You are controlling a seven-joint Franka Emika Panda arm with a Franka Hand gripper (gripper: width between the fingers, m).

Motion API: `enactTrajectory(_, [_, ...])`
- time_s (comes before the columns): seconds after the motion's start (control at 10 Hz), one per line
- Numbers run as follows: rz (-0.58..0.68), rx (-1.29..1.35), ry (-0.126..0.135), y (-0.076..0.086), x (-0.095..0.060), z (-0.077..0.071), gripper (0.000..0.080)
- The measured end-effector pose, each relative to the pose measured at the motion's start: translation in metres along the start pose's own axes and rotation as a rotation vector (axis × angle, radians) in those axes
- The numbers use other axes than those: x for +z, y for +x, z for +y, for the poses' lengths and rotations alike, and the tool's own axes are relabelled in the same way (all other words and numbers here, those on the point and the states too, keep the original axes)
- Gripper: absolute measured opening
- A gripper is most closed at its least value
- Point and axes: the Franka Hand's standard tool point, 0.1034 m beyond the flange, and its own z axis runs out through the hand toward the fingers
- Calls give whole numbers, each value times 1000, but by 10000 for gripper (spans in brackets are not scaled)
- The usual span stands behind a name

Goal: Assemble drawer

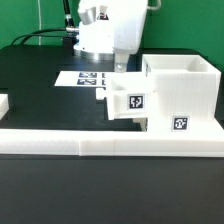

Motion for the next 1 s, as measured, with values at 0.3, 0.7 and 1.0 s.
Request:
enactTrajectory(0.3, [0, -36, 7, -28, -10, -1, 649])
enactTrajectory(0.7, [203, -70, 25, -61, 10, 6, 649])
enactTrajectory(1.0, [300, -47, 47, -55, 33, 8, 649])
